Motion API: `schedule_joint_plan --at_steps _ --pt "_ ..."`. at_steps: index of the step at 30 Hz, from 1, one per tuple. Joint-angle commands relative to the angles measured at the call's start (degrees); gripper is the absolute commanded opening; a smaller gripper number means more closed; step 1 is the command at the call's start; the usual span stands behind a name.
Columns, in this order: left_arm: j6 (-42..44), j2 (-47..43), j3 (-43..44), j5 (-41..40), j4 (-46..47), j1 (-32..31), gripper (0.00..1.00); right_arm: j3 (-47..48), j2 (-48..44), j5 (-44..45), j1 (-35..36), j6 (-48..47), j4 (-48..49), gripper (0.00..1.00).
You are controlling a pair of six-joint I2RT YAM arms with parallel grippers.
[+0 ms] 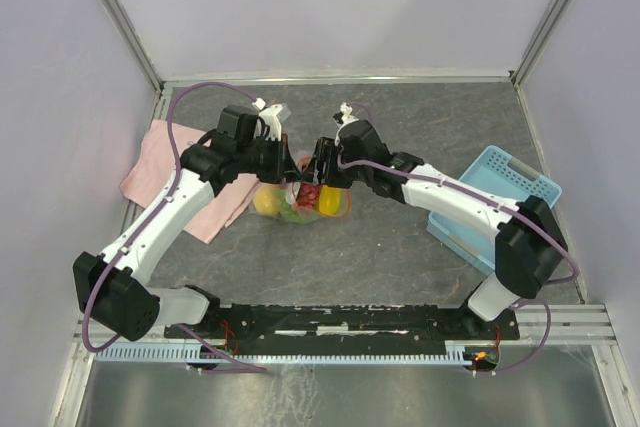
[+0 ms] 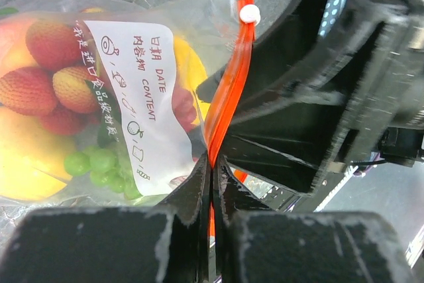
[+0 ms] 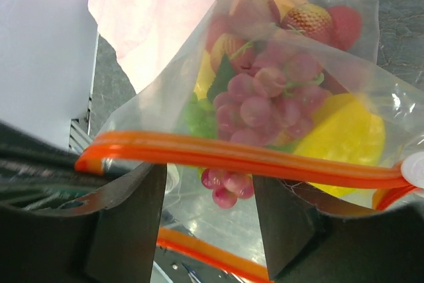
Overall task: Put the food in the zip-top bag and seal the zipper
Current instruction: Place the fake fruit in the zipper food storage bag, then zip the zipper food storage bag at the center of the board.
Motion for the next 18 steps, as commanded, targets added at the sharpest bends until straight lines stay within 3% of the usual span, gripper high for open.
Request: schedule_joint_plan --at_steps 1,8,13,18 --pt "1.5 -1.4 0.2 0.9 2.8 0.3 0.03 1.1 -5.7 -2.4 -1.3 -9.2 -2.3 0.62" --pt "2.0 -1.5 0.5 0.3 2.4 0.3 0.03 -1.5 -10.9 -12.1 -7.7 -24.5 -5.4 0.63" --pt "3.1 -1.5 1.6 -0.1 1.4 0.3 0.03 -1.9 -12.5 -12.7 -10.2 -41.5 -10.9 0.64" --pt "3.9 -2.1 2.9 0.2 0.2 0.3 0.03 -4.4 -13.3 -19.8 -14.7 -55.6 -11.8 0.71"
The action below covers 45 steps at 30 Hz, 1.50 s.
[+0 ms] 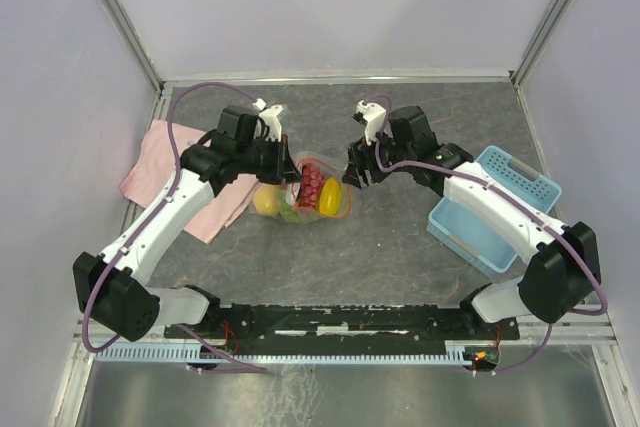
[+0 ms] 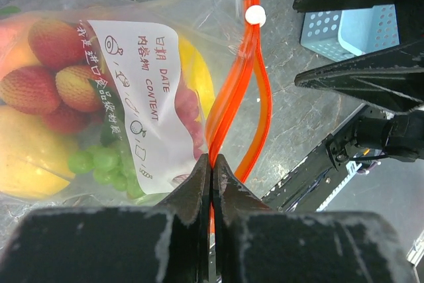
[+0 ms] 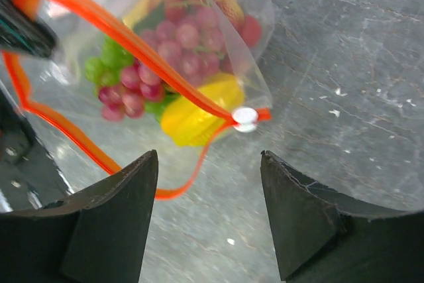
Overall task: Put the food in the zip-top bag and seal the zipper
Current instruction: Zip the zipper food storage bag at the center of the board.
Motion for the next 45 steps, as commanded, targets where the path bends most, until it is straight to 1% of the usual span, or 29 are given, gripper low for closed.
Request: schedule_joint_plan --at_steps 1,4,6,9,12,14,18,21,24,29,38,41,45 --pt "3.2 -2.2 3.2 0.6 0.3 0.2 0.03 -3.1 -2.4 -7.8 -3.9 -18.1 0.2 0.71" --pt "3.6 -2.7 4.0 1.1 -0.4 0.3 0.03 -8.1 -3.6 -11.2 -5.7 -23.1 5.6 0.72" --pt "3.7 -3.2 4.1 1.2 -0.8 0.2 0.03 -10.2 -4.5 -11.7 -6.3 -26.4 7.8 0.74" --pt "3.7 -3.8 3.9 1.4 -1.0 0.2 0.03 -12.7 -4.5 -14.8 -7.2 -32.7 10.4 0.75" --pt "4.0 -4.0 4.0 2.0 -1.4 0.1 0.03 -13.6 -3.0 -17.3 -7.6 -39.2 11.3 0.75" --pt "4.2 -4.1 4.3 2.4 -1.9 -0.1 0.03 -13.3 -1.5 -18.9 -8.1 -41.2 12.3 0.75" --pt "4.5 -4.2 4.5 2.6 -2.3 -0.4 0.03 -12.7 1.7 -24.9 -8.9 -45.5 15.6 0.74" --pt "4.5 -4.3 4.5 2.8 -2.3 -0.5 0.03 -10.2 5.1 -30.1 -8.9 -51.8 12.9 0.71" --pt "4.6 -4.3 4.6 3.1 -2.3 -0.8 0.03 -7.1 8.7 -31.9 -8.9 -56.9 8.9 0.67" --pt "5.0 -4.4 4.7 3.3 -2.6 -1.3 0.03 -6.4 10.8 -34.4 -8.9 -58.4 11.0 0.66" --pt "5.1 -4.0 4.6 3.1 -2.6 -1.7 0.03 -6.4 10.9 -37.0 -8.7 -57.8 14.5 0.65" --pt "5.1 -3.8 4.7 3.1 -2.6 -1.8 0.03 -6.6 10.9 -37.7 -8.3 -58.2 14.4 0.66" --pt "5.1 -3.6 4.9 3.2 -2.7 -2.1 0.03 -6.6 11.2 -38.1 -7.6 -58.7 14.4 0.62"
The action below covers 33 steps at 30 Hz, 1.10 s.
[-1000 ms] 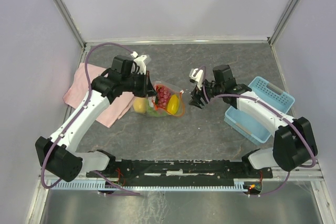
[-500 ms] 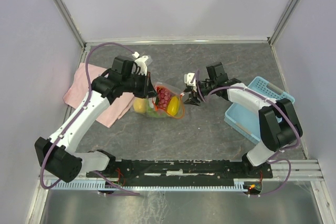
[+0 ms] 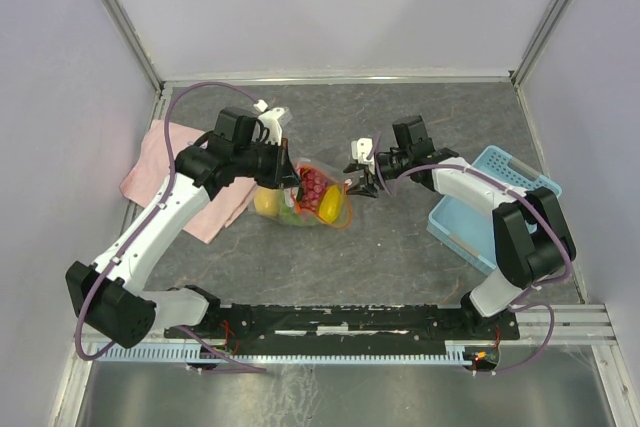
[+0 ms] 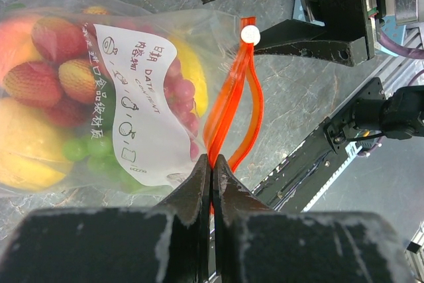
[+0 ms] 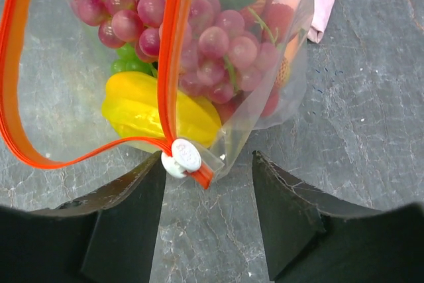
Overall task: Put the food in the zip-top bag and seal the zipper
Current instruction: Zip the zipper food storage bag at the center of the board.
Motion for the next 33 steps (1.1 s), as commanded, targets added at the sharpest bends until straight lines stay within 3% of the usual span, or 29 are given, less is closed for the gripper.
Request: schedule_joint_plan --at_steps 1,5,9,12,16,28,33 --pt "2.9 -1.3 3.4 2.6 1.6 -0.5 0.03 2.0 0.2 -3.1 0.9 -1.4 2.1 0.60" --pt "2.9 -1.3 3.3 2.5 1.6 -0.7 0.03 1.9 -0.1 -3.0 1.1 -1.4 1.6 0.47" --pt "3.0 -1.6 3.3 1.8 1.6 -0.6 0.03 2.1 -1.5 -2.7 1.0 -2.1 -0.8 0.15" --pt "3.0 -1.8 3.3 0.5 1.5 -0.6 0.03 2.0 -3.5 -1.6 1.0 -2.4 -3.9 0.02" --pt "3.2 -1.9 3.5 -2.3 1.0 -0.6 0.03 1.3 -7.4 0.3 1.0 -0.5 -6.2 0.02" --pt "2.5 -1.9 3.1 -7.3 0.2 -0.6 0.30 -2.3 -17.9 10.6 1.1 20.1 -3.7 0.02" --pt "2.2 -2.5 1.5 -7.2 0.2 -0.7 0.37 -3.4 -21.2 14.5 1.3 28.4 -1.2 0.02"
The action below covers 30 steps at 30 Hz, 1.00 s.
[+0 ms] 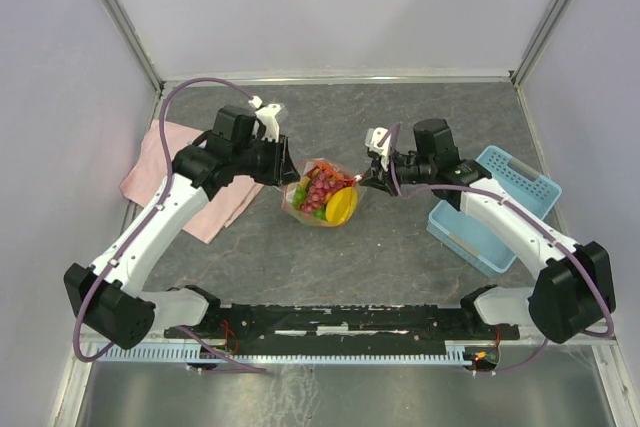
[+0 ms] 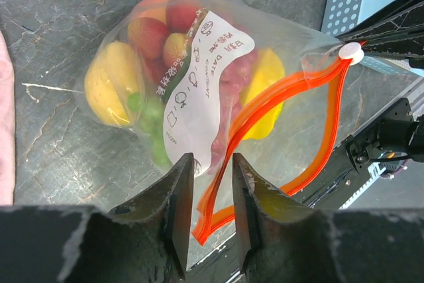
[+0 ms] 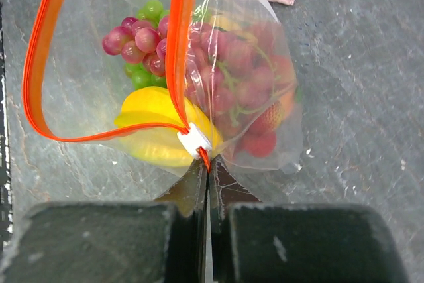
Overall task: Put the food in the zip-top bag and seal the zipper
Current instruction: Zip the zipper food storage bag at the center of the board.
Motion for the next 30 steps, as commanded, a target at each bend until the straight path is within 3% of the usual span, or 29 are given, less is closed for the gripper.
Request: schedule_joint_plan --at_steps 1,15,18,22,26,30 --pt "1.9 -2.5 0.1 -0.5 0.4 -0.2 0.38 0.0 -4.4 4.3 0.3 10.8 4.9 0.02" --pt "-2.6 -3.3 -7.8 -0.1 2.6 -0.7 0.39 1.0 -4.7 7.9 1.1 14.6 4.1 0.02" --pt "-2.4 -2.9 -7.6 -1.6 2.1 -0.7 0.30 0.9 -5.3 9.4 1.1 14.1 3.3 0.02" --pt "-0.9 -2.7 -4.9 -5.2 -1.3 -0.8 0.04 0.6 -6.2 12.1 1.1 12.8 2.4 0.02" --pt "0.6 -4.0 -1.7 -7.4 -4.9 -0.7 0.03 0.5 -6.6 12.8 1.0 11.2 1.9 0.03" --pt "2.1 -4.4 0.8 -7.9 -8.3 -0.7 0.03 -0.7 -6.8 10.6 1.0 8.8 3.8 0.10"
